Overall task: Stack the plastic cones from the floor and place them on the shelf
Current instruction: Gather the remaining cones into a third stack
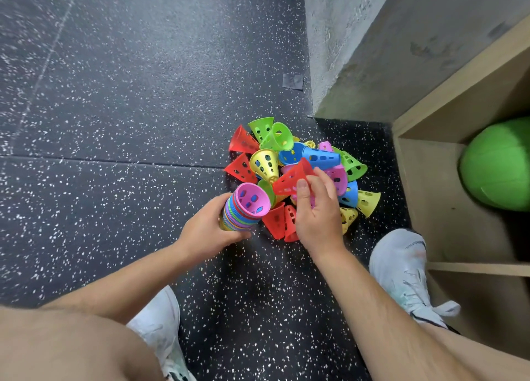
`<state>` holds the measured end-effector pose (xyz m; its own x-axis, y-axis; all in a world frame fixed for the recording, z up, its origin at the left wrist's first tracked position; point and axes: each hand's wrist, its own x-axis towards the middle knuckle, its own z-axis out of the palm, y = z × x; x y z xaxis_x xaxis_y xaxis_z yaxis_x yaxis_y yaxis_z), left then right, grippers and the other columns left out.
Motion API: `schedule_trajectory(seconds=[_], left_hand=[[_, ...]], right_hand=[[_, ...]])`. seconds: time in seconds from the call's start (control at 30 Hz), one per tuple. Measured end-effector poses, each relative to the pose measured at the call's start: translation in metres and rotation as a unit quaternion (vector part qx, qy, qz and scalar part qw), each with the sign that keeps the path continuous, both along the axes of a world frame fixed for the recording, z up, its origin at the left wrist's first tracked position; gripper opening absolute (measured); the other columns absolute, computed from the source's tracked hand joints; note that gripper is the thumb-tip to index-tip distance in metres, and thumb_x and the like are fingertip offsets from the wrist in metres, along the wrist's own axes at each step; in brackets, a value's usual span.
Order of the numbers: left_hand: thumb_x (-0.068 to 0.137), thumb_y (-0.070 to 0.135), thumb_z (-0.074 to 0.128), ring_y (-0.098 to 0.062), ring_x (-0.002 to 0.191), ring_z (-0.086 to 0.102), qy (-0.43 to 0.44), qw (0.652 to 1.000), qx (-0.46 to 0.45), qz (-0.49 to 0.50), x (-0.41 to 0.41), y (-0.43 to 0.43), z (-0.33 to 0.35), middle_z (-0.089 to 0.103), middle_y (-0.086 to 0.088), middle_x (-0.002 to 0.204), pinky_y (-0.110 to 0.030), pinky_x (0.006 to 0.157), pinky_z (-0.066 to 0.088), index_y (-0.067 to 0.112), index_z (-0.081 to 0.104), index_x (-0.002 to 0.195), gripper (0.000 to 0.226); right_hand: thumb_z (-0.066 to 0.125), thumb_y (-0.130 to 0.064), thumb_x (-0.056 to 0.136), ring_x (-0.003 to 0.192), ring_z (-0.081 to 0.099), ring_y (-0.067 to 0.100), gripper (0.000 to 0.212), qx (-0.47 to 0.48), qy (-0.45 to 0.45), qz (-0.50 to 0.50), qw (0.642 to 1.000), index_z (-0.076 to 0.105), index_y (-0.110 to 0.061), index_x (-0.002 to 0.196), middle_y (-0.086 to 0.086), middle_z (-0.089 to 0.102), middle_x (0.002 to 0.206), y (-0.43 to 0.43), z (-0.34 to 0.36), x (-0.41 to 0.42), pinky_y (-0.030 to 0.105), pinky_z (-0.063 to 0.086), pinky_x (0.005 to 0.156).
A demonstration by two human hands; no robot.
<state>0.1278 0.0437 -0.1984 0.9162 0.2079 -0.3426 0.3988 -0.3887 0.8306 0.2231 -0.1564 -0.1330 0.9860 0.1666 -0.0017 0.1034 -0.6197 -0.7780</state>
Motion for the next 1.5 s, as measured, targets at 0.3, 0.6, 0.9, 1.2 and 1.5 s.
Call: schedule_trajectory(seconds=[0.3, 0.6, 0.9, 1.2, 1.5], left_hand=[[0.064, 0.055, 0.087, 0.001, 0.113, 0.063, -0.014, 0.999, 0.032, 0.007, 0.004, 0.009, -0.001, 0.064, 0.027, 0.125, -0.043, 0.101, 0.053, 0.048, 0.053, 0.136, 0.081], [0.064, 0.059, 0.084, -0.001, 0.114, 0.062, -0.014, 0.999, 0.052, 0.006, 0.012, 0.021, -0.005, 0.061, 0.027, 0.125, -0.044, 0.102, 0.052, 0.047, 0.052, 0.134, 0.078], [0.07, 0.05, 0.088, 0.001, 0.113, 0.061, -0.013, 0.998, 0.052, 0.014, 0.017, 0.036, -0.008, 0.061, 0.027, 0.124, -0.041, 0.102, 0.051, 0.047, 0.052, 0.133, 0.073], [0.071, 0.046, 0.091, 0.0, 0.112, 0.059, -0.015, 0.998, 0.059, -0.003, 0.018, 0.039, -0.011, 0.06, 0.024, 0.125, -0.036, 0.103, 0.049, 0.045, 0.053, 0.134, 0.074], [0.071, 0.048, 0.09, 0.002, 0.113, 0.059, -0.018, 0.998, 0.06, -0.004, 0.018, 0.039, -0.012, 0.061, 0.026, 0.124, -0.039, 0.103, 0.051, 0.046, 0.052, 0.133, 0.073]], right_hand=[[0.056, -0.049, 0.093, 0.138, 0.04, 0.003, 0.04, -0.009, 0.07, 0.171, 0.983, 0.065, -0.033, 0.128, -0.005, 0.048, 0.149, 0.032, -0.004, -0.017, 0.028, 0.032, 0.116], [0.056, -0.047, 0.097, 0.131, 0.043, 0.008, 0.052, -0.046, 0.056, 0.167, 0.983, 0.049, -0.025, 0.143, -0.008, 0.054, 0.139, 0.043, -0.003, 0.005, 0.028, 0.033, 0.112], [0.06, -0.05, 0.093, 0.131, 0.038, 0.031, 0.071, -0.314, 0.012, 0.18, 0.932, 0.029, -0.034, 0.155, 0.01, 0.039, 0.143, 0.065, -0.017, 0.069, 0.047, 0.037, 0.11], [0.068, -0.039, 0.089, 0.124, 0.044, 0.036, 0.064, -0.429, 0.032, 0.165, 0.888, 0.037, -0.03, 0.145, 0.017, 0.041, 0.132, 0.088, -0.029, 0.073, 0.044, 0.04, 0.101], [0.063, -0.042, 0.083, 0.114, 0.05, 0.03, 0.065, -0.206, 0.125, 0.072, 0.968, 0.041, -0.041, 0.144, 0.013, 0.047, 0.123, 0.065, -0.011, 0.065, 0.041, 0.042, 0.105]])
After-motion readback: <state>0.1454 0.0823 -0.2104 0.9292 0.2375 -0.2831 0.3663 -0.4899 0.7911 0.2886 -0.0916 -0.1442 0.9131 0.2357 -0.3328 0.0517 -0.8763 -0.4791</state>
